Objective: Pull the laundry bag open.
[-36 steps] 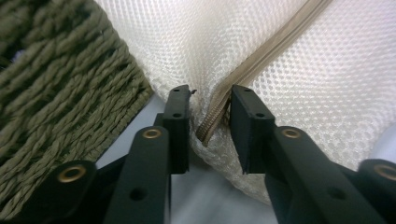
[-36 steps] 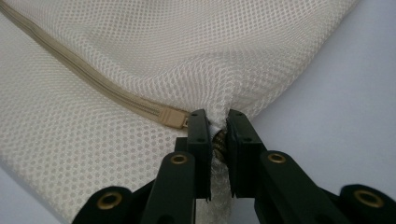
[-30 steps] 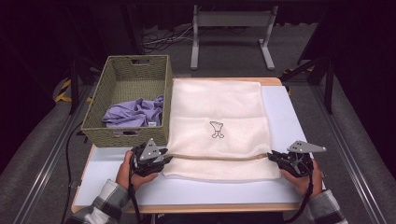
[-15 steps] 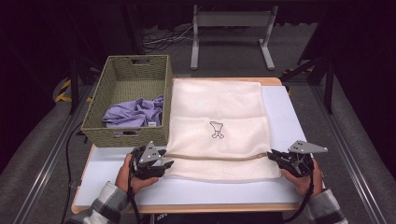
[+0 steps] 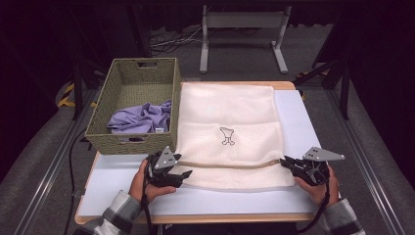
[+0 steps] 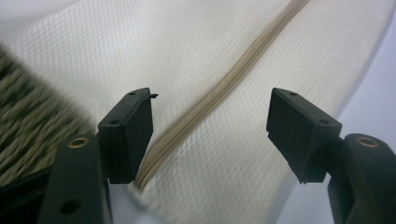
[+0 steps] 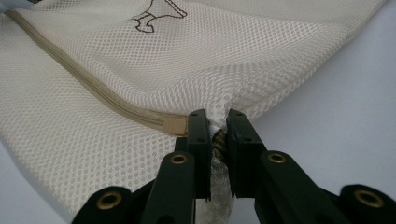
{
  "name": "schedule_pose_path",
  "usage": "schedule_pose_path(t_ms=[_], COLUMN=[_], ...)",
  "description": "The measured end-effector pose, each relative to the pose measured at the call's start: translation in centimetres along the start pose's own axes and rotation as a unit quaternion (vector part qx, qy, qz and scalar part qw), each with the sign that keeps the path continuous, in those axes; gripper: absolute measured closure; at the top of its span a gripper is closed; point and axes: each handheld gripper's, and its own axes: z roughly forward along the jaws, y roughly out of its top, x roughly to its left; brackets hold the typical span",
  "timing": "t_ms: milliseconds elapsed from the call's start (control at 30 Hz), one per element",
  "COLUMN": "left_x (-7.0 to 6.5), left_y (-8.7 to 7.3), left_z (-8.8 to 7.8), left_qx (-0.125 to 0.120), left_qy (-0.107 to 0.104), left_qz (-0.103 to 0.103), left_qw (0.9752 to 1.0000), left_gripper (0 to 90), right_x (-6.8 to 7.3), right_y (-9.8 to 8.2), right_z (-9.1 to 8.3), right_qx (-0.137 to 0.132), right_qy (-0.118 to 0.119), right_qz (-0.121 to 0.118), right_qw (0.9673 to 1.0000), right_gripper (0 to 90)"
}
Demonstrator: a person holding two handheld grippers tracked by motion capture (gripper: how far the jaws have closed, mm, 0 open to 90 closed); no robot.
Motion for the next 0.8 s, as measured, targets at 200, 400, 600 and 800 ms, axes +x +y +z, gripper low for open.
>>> schedule_pose_path(t_ms=[200, 400, 600, 800], left_x=[-1.8, -3.2, -5.4, -6.8], left_y=[2.5, 4.8, 7.9, 10.0], left_z=[2.2, 4.2, 7.5, 10.4], left_qx=[0.010, 0.012, 0.036, 0.044], left_qy=[-0.053, -0.094, -0.117, -0.138], left_qz=[0.042, 0.075, 0.109, 0.122], left_qw=[0.9977, 0.9927, 0.9865, 0.9819], left_gripper=[46.1, 70.1, 83.3, 88.1], right_x=[0.2, 0.3, 0.4, 0.6], right_y=[0.2, 0.2, 0.3, 0.4], right_z=[-0.3, -0.5, -0.6, -0.8], right_qx=[-0.009, -0.014, -0.019, -0.024], right_qy=[-0.001, 0.005, 0.007, 0.011], right_qz=[-0.006, -0.008, -0.011, -0.015], right_qw=[0.9999, 0.9999, 0.9997, 0.9995], right_gripper=[81.5, 81.6, 81.6, 81.6])
